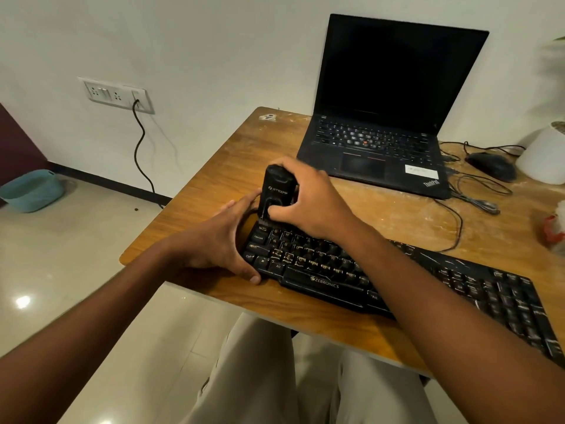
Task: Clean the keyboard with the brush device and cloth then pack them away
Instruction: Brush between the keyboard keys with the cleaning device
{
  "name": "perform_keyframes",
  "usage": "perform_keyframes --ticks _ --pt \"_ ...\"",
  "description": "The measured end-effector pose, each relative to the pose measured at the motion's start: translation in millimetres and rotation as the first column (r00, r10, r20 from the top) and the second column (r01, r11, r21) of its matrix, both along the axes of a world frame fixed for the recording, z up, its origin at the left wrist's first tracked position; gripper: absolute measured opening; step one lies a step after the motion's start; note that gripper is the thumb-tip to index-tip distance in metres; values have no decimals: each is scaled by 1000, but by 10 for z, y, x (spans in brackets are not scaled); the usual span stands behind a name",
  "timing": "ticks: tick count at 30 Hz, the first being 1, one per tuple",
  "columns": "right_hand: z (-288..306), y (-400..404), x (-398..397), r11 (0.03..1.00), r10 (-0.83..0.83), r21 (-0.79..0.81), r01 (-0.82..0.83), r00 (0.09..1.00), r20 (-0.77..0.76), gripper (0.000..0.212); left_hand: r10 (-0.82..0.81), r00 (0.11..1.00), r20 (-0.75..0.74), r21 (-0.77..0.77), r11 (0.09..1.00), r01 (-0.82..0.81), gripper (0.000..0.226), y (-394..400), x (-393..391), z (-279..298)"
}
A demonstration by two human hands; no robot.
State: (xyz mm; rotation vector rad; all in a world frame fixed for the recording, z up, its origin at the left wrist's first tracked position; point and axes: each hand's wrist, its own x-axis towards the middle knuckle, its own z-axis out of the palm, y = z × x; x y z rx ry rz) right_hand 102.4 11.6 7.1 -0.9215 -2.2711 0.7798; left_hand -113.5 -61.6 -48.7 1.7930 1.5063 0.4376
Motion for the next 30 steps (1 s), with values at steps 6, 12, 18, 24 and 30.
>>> perform_keyframes --ticks 6,12,18,24,30 --pt "156 27 363 999 38 4 -41 957 287 58 5 1000 -25 -17 1000 -6 161 13 0 5" --pt "208 24 331 999 -33 22 31 993 111 63 -19 999 -44 -17 1000 19 155 10 0 22" --pt "-10 -41 153 1000 6 -2 -6 998 63 60 -15 999 -41 -9 1000 15 154 14 4 12" --pt "313 31 471 999 49 -24 -43 922 384 54 -17 999 -37 -13 1000 16 154 9 0 15" --pt "163 0 142 1000 4 -13 -3 995 96 64 -2 999 -44 0 1000 2 154 3 5 9"
